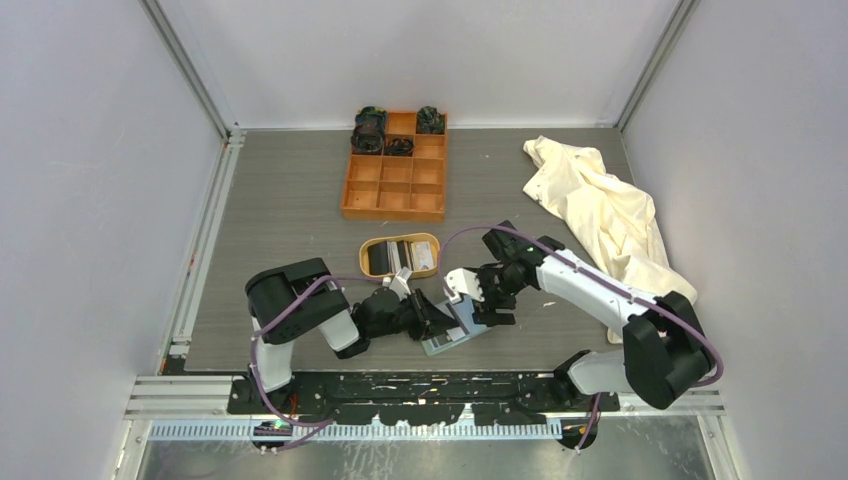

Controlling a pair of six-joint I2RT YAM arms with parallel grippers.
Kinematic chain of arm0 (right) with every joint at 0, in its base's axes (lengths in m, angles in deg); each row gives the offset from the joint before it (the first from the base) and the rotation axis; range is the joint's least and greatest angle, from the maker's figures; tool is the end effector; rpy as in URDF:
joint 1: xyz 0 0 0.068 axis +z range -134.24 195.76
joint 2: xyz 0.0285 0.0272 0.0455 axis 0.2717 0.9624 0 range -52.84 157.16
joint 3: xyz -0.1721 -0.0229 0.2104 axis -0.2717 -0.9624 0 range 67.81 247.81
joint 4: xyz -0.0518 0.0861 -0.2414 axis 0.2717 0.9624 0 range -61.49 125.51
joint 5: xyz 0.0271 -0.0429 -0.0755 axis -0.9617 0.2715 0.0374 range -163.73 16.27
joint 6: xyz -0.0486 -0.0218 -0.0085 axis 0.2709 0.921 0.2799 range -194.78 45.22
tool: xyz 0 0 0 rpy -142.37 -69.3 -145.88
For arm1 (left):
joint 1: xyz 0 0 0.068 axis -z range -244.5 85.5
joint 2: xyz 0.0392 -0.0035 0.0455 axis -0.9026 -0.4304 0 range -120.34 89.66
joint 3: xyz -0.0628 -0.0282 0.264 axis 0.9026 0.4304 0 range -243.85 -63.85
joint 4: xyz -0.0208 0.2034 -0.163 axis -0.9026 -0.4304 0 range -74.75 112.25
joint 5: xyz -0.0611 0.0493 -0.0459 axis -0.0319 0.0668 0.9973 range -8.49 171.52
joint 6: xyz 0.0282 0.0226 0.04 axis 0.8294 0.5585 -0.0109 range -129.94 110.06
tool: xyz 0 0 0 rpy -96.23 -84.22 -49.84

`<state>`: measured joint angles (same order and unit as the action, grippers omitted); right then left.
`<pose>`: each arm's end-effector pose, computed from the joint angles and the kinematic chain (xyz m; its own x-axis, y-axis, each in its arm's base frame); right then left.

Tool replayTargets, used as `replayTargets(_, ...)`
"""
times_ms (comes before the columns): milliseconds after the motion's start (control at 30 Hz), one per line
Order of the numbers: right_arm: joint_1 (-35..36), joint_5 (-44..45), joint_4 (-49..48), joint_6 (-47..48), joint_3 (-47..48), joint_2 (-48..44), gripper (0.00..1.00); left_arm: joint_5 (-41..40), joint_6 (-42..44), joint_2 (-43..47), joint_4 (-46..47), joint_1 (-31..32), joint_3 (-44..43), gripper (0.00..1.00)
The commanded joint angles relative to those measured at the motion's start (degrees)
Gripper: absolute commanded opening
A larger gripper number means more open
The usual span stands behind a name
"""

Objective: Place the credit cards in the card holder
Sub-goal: Insert the credit card into the card holder.

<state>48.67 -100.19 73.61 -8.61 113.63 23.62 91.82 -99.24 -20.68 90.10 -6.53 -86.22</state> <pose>0.1810 0.1360 0.1943 0.2003 -0.8458 -0.4945 -0.9781 -0.2020 -0.0508 0.1444 -0.2432 0.0808 -0.9254 -0.3757 0.0500 -0.1710 0.2961 -0.9397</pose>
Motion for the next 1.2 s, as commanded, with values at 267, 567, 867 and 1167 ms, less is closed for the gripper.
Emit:
replayTargets(267,5.2,-18.1,-1.8,-4.9,1.6,-6.5,0.41,0.6,2.5,-1.8,-8.1,-0.4,0.7,0.17)
replayTargets(567,20.0,-9.2,-15.4,-12.2,-1.9,-4.5,0.04,0.8,2.5,-2.5,-7.3,-0.5,0.5,0.17)
replayTargets(867,26.2,4.2,-21.4,-11.9,-3.5,0.1,0.03,1.2,2.6,-3.0,-7.6,-0.5,0.0,0.18)
replayTargets(1167,26.5,9.8,-22.3,-9.9,-4.5,1.4,0.03,1.9,2.8,-3.6,-7.6,-0.6,-1.1,0.18)
